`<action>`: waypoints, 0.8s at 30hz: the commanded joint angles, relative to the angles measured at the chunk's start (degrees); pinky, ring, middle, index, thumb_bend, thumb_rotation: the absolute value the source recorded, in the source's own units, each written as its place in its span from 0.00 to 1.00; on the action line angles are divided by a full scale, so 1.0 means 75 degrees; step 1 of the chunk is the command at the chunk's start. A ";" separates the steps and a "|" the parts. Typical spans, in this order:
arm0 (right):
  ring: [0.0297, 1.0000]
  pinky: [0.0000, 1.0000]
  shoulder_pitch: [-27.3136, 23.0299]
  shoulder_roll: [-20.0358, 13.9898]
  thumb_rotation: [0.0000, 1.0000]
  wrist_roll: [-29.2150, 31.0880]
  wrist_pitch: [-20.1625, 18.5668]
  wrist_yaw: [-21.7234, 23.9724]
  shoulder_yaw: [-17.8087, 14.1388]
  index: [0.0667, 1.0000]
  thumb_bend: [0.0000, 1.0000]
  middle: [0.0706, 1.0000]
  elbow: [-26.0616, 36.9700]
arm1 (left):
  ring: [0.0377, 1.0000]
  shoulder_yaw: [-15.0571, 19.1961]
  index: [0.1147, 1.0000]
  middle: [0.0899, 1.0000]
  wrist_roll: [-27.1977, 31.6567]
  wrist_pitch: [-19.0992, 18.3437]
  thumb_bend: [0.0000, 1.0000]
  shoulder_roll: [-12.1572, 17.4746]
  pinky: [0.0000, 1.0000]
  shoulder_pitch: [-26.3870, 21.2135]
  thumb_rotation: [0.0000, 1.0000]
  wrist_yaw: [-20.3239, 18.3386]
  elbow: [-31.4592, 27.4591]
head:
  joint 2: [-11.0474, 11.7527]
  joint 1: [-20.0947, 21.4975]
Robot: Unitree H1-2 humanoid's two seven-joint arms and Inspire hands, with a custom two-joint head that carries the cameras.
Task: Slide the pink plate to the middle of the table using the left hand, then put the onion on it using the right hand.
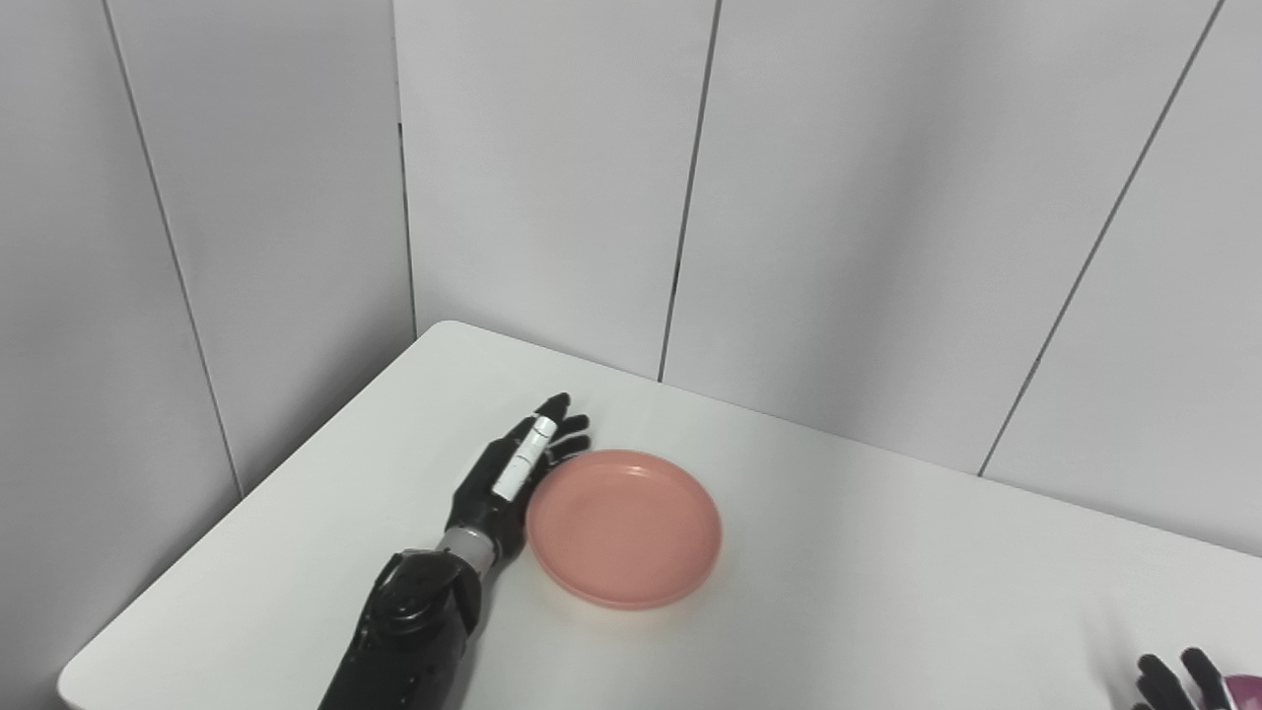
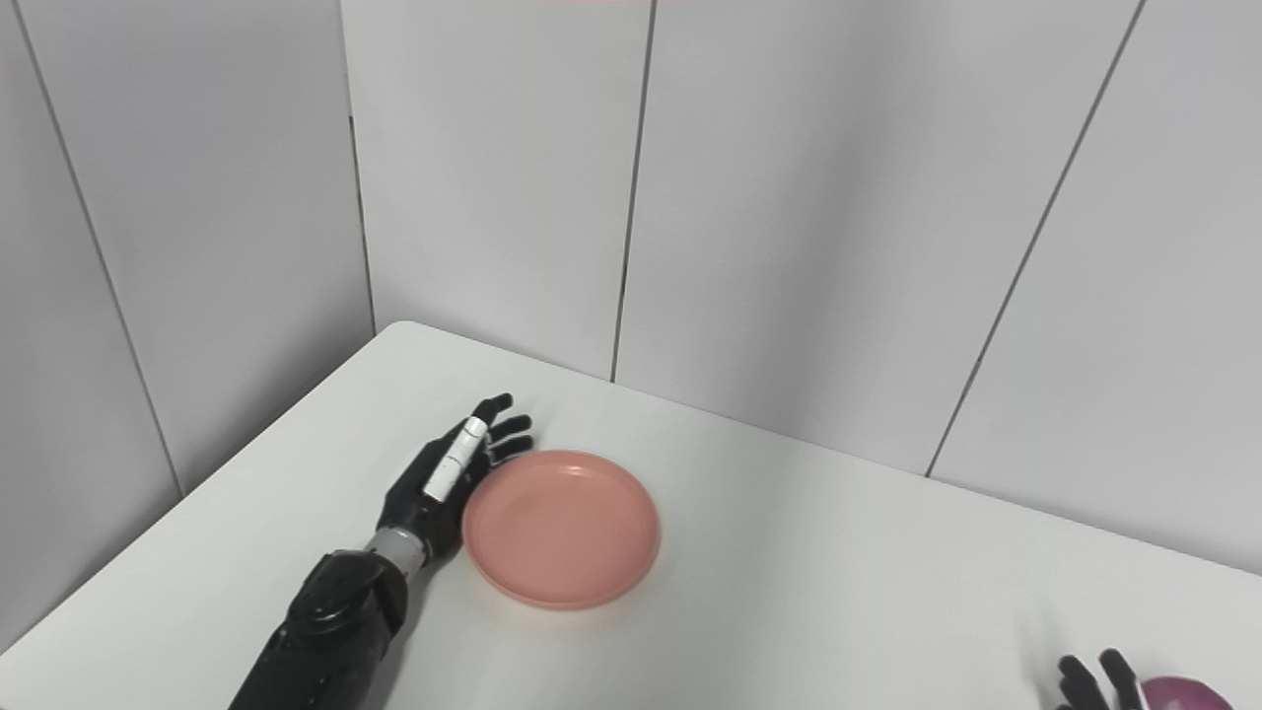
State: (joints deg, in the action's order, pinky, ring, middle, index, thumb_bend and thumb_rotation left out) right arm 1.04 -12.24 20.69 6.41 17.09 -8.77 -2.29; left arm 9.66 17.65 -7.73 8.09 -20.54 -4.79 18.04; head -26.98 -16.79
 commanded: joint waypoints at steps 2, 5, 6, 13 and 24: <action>0.97 1.00 0.0857 0.0529 1.00 -0.0014 -0.0279 -0.0092 0.0266 0.99 0.78 0.90 -0.0572 | 0.81 -0.0112 0.84 0.80 -0.0050 -0.0208 0.83 -0.0248 0.85 -0.0114 0.71 0.0014 0.0139 | -0.0037 0.0076; 0.96 1.00 0.0850 0.0559 1.00 -0.0037 -0.0235 -0.0102 0.0297 0.98 0.79 0.90 -0.0579 | 0.81 -0.0138 0.84 0.80 0.0018 -0.0309 0.83 -0.0455 0.84 -0.0110 0.71 0.0012 0.0123 | -0.0115 0.0278; 0.96 0.99 0.0846 0.0566 1.00 -0.0046 -0.0219 -0.0096 0.0303 0.97 0.80 0.89 -0.0587 | 0.82 -0.0145 0.84 0.81 0.0046 -0.0359 0.82 -0.0516 0.86 -0.0098 0.71 0.0006 0.0091 | -0.0115 0.0278; 0.90 0.90 0.0847 0.0686 0.94 -0.0176 -0.0070 -0.0100 0.0351 0.91 0.90 0.85 -0.0582 | 0.82 -0.0346 0.83 0.80 0.0044 -0.0665 0.82 -0.0771 0.87 0.0052 0.69 -0.0082 -0.0154 | -0.0394 0.0976; 0.87 0.86 0.0874 0.1048 0.87 -0.0651 -0.0094 -0.0369 0.0594 0.89 0.93 0.83 -0.0151 | 0.84 -0.0777 0.85 0.83 -0.0014 -0.1230 0.82 -0.0754 0.88 0.0661 0.72 -0.0377 -0.0873 | -0.0737 0.2032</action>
State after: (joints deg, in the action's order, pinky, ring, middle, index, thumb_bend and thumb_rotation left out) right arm 2.15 -9.03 15.70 6.32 14.99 -6.67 0.75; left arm 4.43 17.75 -13.63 2.71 -17.32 -7.70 11.10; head -32.43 -1.67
